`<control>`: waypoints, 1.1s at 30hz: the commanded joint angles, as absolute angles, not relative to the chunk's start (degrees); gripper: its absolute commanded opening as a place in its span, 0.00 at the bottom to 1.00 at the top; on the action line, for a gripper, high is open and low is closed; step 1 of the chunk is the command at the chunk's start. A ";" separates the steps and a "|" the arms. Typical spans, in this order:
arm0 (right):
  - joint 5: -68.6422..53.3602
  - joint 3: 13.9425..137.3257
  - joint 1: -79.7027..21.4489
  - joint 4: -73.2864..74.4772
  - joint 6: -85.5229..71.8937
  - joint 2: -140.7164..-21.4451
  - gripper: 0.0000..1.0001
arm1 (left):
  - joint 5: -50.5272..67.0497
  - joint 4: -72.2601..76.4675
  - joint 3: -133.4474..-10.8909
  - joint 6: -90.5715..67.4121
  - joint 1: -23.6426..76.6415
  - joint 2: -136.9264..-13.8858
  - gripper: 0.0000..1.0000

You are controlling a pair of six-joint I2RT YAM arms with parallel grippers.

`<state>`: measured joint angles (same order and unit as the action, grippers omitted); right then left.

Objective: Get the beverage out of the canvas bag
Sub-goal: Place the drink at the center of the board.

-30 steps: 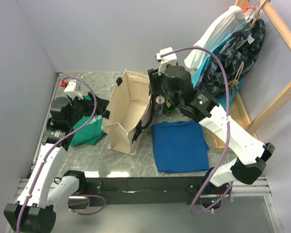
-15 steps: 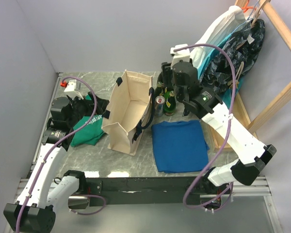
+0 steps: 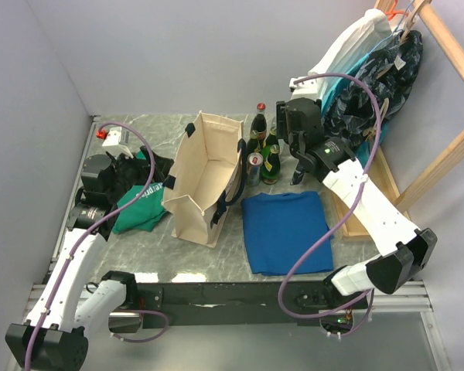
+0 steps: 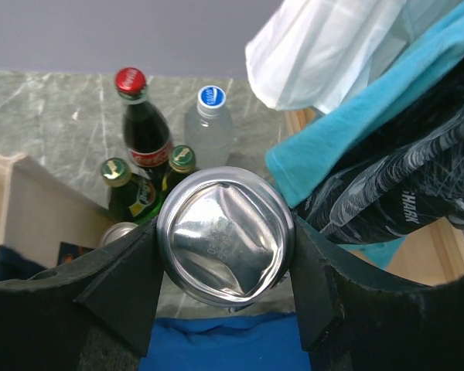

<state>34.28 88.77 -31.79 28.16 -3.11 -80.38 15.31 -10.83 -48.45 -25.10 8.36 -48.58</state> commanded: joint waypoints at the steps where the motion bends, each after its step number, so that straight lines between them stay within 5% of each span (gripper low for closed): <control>1: 35.95 86.76 -30.06 18.81 -4.83 -80.68 0.00 | 14.94 -9.67 -48.43 -24.35 8.61 -48.34 0.96; 33: 22.41 80.86 -19.51 10.99 -9.58 -90.35 0.00 | 16.35 -9.58 -48.52 -24.17 9.76 -50.62 0.96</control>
